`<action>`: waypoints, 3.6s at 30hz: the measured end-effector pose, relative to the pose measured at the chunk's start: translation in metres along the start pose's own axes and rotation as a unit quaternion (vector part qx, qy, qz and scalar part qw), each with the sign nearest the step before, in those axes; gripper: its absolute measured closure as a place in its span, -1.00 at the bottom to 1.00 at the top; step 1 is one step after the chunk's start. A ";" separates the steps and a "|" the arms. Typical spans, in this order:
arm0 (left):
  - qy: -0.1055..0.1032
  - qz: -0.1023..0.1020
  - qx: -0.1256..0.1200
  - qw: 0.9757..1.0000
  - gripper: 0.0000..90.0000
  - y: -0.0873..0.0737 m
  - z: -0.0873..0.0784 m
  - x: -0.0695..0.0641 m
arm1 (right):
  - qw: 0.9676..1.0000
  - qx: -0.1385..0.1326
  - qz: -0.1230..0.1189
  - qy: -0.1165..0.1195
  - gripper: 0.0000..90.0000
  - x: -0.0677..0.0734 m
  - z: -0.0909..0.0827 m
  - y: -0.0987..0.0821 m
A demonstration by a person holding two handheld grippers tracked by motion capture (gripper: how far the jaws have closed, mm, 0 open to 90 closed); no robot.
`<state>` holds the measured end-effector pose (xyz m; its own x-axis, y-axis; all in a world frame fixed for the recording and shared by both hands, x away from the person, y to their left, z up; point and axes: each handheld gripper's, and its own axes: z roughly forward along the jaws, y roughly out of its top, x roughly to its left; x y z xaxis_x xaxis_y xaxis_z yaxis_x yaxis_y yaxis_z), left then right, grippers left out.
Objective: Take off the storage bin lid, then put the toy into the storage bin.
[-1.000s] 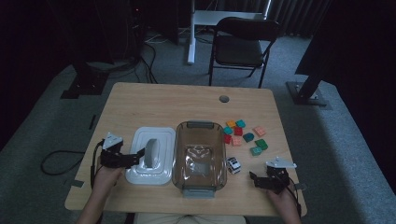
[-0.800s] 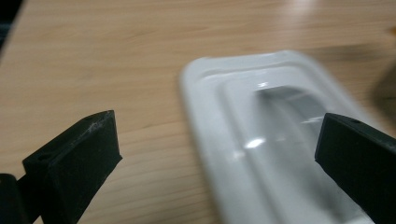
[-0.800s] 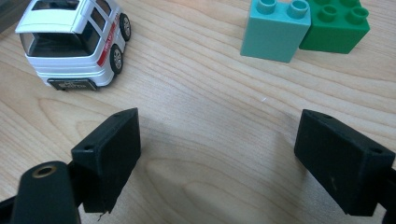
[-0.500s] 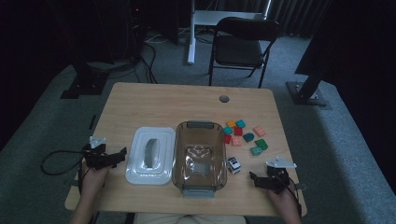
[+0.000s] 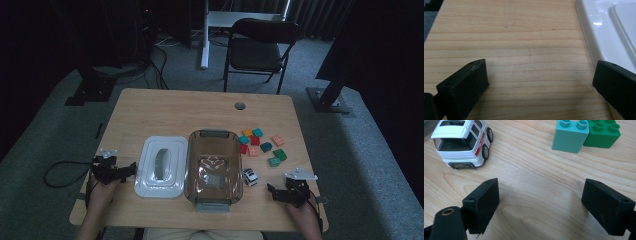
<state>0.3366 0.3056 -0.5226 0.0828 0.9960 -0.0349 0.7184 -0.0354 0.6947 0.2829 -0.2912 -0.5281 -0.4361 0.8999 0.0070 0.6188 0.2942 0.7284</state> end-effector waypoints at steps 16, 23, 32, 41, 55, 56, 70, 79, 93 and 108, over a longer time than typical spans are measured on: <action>0.006 0.025 0.005 1.000 -0.97 -0.002 0.000 -0.001 | 1.000 0.002 -0.006 0.006 -0.70 0.001 -0.001 -0.001; -0.002 0.035 0.007 0.999 -0.99 -0.002 -0.001 -0.001 | 1.000 -0.002 0.018 0.006 -0.68 0.004 -0.009 0.003; -0.003 0.035 0.009 0.999 -0.99 -0.002 -0.001 -0.002 | 0.999 -0.030 0.005 0.036 -0.58 0.019 -0.021 0.034; -0.007 0.039 0.008 0.999 -0.99 -0.003 -0.001 -0.004 | 0.997 -0.018 -0.029 0.073 -0.57 0.046 0.003 0.055; -0.005 0.038 0.008 0.999 -0.99 -0.003 -0.001 -0.004 | 0.996 0.031 -0.049 0.070 -0.41 0.064 0.034 0.057; -0.005 0.038 0.008 0.999 -0.99 -0.003 -0.001 -0.004 | 0.996 0.033 -0.051 0.069 -0.37 0.065 0.035 0.057; -0.007 0.040 0.008 0.999 -0.99 -0.003 -0.001 -0.005 | 0.996 0.041 -0.059 0.052 0.06 0.067 0.039 0.055; -0.009 0.041 0.007 0.999 -0.99 -0.003 -0.001 -0.005 | 0.995 0.051 -0.055 0.071 0.07 0.062 0.031 0.059; -0.011 0.044 0.009 0.999 -0.99 -0.003 -0.002 -0.005 | 0.992 0.023 -0.087 0.091 0.07 0.045 -0.018 0.087; -0.011 0.045 0.009 0.999 -0.99 -0.003 -0.002 -0.005 | 0.981 -0.044 -0.129 0.135 0.07 0.060 -0.072 0.140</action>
<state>0.3327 0.3011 -0.5236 0.1635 0.9865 0.0113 0.7199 -0.1271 0.6823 0.2961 -0.2195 -0.3761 -0.7361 0.6768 -0.0128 0.4105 0.4614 0.7865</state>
